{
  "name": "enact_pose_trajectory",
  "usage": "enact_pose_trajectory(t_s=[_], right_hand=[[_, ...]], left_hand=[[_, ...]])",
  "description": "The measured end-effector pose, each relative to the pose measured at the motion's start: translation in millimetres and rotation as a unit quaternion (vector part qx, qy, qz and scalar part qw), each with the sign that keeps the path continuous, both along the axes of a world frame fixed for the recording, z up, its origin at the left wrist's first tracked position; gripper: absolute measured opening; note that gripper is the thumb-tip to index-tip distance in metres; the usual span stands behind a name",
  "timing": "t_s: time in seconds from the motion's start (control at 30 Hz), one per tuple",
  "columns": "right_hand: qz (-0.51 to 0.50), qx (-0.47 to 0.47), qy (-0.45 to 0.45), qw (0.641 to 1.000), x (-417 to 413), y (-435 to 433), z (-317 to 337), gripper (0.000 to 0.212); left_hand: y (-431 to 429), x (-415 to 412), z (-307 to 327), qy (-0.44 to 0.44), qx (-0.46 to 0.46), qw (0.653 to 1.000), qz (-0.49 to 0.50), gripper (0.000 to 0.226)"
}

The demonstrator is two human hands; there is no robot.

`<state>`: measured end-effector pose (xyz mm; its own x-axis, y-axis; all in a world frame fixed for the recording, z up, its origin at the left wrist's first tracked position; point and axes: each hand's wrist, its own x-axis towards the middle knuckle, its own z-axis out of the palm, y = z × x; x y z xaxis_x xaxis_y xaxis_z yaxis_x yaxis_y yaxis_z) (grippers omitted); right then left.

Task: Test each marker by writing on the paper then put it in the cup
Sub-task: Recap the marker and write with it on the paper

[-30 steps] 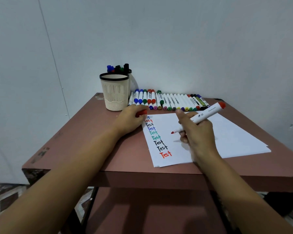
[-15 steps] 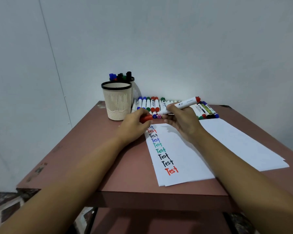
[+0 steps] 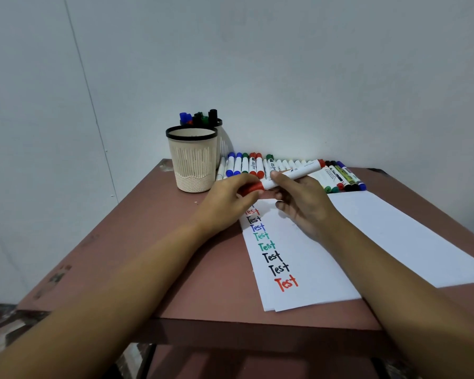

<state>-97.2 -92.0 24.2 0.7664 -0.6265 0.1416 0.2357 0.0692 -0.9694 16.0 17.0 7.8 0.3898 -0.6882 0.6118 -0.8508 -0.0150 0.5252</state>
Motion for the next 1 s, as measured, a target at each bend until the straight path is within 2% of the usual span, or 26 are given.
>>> enact_pose_trajectory(t_s=[0.1,0.2,0.4,0.53,0.67,0.87,1.0], right_hand=[[0.004,0.018,-0.004,1.000,-2,0,-1,0.015],[0.027,0.043,-0.026,0.998,-2,3,1,0.013],[0.066,0.046,-0.050,0.996,-2,3,3,0.009],[0.076,0.046,-0.057,0.994,-3,4,2,0.011],[0.079,0.051,-0.053,0.994,-2,5,0,0.012],[0.074,0.050,-0.034,0.995,-2,3,0,0.009],[0.065,0.069,-0.038,0.995,-2,2,2,0.009]], left_hand=[[3,-5,2,-0.015,-0.022,1.000,-0.004,0.028],[4,-10,3,0.008,-0.039,0.999,0.005,0.026],[6,-14,7,0.136,-0.044,0.988,-0.065,0.022],[8,-19,13,0.190,-0.053,0.975,-0.098,0.017],[7,-19,11,0.193,-0.044,0.974,-0.111,0.020],[9,-19,10,0.170,-0.026,0.982,-0.075,0.018],[8,-21,16,0.221,-0.050,0.972,-0.060,0.007]])
